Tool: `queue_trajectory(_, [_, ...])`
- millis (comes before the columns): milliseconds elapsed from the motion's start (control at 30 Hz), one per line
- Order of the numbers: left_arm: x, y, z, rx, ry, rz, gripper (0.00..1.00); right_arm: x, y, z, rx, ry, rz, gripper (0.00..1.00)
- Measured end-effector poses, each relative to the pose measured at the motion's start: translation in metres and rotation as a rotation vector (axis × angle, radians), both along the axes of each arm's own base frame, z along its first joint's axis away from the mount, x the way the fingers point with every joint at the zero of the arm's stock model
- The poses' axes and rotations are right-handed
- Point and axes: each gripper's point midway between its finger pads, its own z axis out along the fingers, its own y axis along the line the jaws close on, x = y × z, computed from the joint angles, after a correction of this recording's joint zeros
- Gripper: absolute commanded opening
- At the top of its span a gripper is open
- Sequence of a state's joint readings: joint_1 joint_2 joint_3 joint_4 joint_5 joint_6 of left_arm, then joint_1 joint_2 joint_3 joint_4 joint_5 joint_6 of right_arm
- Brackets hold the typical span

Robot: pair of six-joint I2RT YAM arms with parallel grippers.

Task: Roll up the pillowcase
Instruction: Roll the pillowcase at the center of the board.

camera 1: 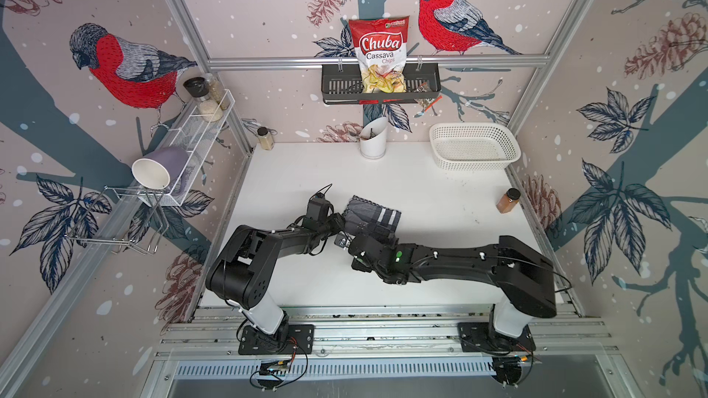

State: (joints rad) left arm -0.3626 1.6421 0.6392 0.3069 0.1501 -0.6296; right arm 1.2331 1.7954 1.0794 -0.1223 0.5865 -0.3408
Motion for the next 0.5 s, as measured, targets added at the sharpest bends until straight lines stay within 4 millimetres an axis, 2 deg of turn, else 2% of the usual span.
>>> queue_trajectory(100, [0.0,0.001,0.0,-0.002,0.001,0.003,0.45,0.008,-0.004,-0.022,-0.063,0.02,-0.022,0.99])
queue_trajectory(133, [-0.001,0.001,0.0,-0.006,0.002,0.004,0.45,0.009,-0.005,-0.029,-0.08,0.031,-0.022,0.93])
queue_trajectory(167, [-0.001,0.002,0.0,-0.012,0.006,0.011,0.46,0.008,-0.007,-0.035,-0.096,0.046,-0.02,0.8])
queue_trajectory(233, [-0.002,0.004,0.001,-0.016,0.008,0.02,0.51,0.009,-0.01,-0.043,-0.111,0.073,-0.024,0.36])
queue_trajectory(267, [-0.002,0.006,0.002,-0.017,0.007,0.024,0.59,0.011,-0.011,-0.046,-0.111,0.087,-0.032,0.23])
queue_trajectory(333, [-0.002,0.012,0.006,-0.024,-0.002,0.04,0.7,0.016,-0.014,-0.049,-0.105,0.124,-0.052,0.04])
queue_trajectory(367, [-0.003,0.016,0.011,-0.035,-0.01,0.057,0.72,0.017,-0.015,-0.049,-0.098,0.144,-0.057,0.0])
queue_trajectory(500, [-0.011,0.043,0.038,-0.101,-0.083,0.147,0.75,0.018,-0.013,-0.042,-0.022,0.264,-0.085,0.0])
